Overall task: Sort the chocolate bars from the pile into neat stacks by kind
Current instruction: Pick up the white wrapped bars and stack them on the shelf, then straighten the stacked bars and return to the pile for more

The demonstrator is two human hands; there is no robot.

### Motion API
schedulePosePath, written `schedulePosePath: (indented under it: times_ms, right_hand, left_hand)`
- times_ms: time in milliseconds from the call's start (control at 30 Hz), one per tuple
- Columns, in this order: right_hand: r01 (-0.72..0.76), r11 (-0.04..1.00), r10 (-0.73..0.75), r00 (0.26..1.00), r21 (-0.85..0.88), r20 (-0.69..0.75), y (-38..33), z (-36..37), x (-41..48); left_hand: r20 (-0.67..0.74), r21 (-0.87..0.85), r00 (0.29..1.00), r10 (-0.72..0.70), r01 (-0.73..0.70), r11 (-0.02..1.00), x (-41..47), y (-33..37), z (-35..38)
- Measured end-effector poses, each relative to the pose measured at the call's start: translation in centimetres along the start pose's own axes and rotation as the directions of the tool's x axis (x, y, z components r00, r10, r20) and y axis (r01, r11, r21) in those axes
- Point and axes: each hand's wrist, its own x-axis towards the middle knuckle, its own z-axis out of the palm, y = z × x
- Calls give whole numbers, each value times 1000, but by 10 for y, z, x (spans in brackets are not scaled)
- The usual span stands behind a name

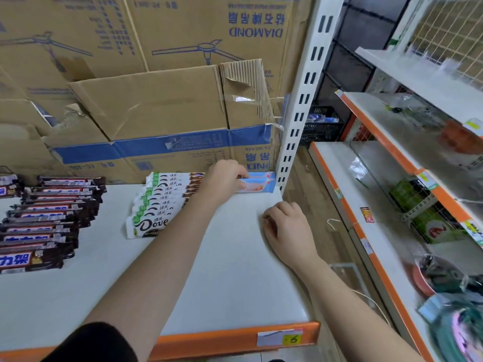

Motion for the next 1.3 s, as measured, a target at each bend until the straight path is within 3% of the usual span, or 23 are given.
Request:
schedulePosePath:
  times_ms: [367,467,600,800,967,1100,1300]
  right_hand:
    - [-13,1000,14,999,-9,41,-4,-2,4]
    - [-28,999,27,999,32,43,-12,-4,10]
    - [82,990,-85,996,114,20,-51,-2,28]
    - [304,913,-328,943,272,47,-164,26,62]
    - [428,811,-494,866,399,75,-287,72,60]
    - [484,743,-582,809,463,89,-402,110,48]
    - [458,722,-591,798,519,118,-554,157,30]
  left_hand:
    - [-223,290,974,29,38,956,-3,0,11]
    - [-325,244,945,45,38,969,-18,-6,1]
    - [-503,174,865,4,96,980,-68,-39,-21]
    - [-548,172,806,-225,372,912,-193,-128,-53]
    - [-616,136,666,-421,616,776,-304,-212,-77]
    - [-666,135,589,-457,699,703,-390,-286,-112]
    - [-683,88,548,-483,718,690,-482,-383,-174]
